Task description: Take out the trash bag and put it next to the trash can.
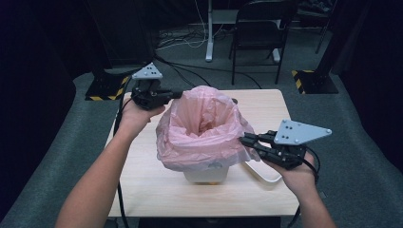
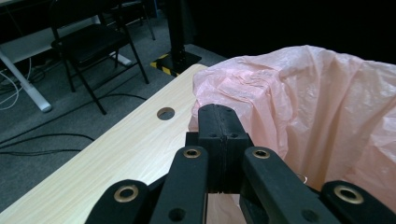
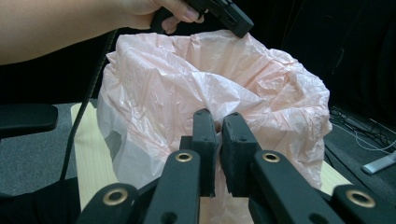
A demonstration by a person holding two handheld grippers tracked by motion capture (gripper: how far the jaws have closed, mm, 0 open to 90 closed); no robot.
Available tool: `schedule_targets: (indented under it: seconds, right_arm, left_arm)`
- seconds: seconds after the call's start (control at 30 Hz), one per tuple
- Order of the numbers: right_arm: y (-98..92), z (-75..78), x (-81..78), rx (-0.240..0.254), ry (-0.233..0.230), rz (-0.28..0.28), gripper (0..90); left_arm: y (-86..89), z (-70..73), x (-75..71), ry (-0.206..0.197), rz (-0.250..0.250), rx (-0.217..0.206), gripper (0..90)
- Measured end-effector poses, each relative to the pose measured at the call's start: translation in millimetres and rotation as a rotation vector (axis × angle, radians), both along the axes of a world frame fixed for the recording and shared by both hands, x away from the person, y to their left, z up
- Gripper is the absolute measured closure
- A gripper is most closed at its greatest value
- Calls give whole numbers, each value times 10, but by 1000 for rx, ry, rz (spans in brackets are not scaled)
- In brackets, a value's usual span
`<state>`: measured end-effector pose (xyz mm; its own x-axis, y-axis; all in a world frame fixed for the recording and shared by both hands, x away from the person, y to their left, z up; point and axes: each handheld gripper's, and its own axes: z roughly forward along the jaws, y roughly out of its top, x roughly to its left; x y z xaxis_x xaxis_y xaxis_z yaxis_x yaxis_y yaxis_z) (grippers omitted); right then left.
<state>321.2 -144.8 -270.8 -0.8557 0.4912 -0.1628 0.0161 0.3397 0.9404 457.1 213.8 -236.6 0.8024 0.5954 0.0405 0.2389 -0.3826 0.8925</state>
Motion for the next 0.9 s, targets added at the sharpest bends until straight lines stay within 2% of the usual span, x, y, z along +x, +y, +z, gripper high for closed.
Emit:
schedule_targets:
  seconds: [0.23,0.47,0.7,0.9]
  right_arm:
    - [13,40,-2,-4,-14,-2,850]
    - [38,155,-33,-8,-48,2,853]
    - [83,238,-37,-9,-58,15,853]
    - [141,293,-26,-10,-69,29,854]
  left_arm:
    - [28,76,-78,-5,-22,-25,899]
    - [52,181,-232,-23,-59,-46,899]
    - [55,277,-323,-35,-84,-61,899]
    - [39,332,-419,-35,-126,-77,899]
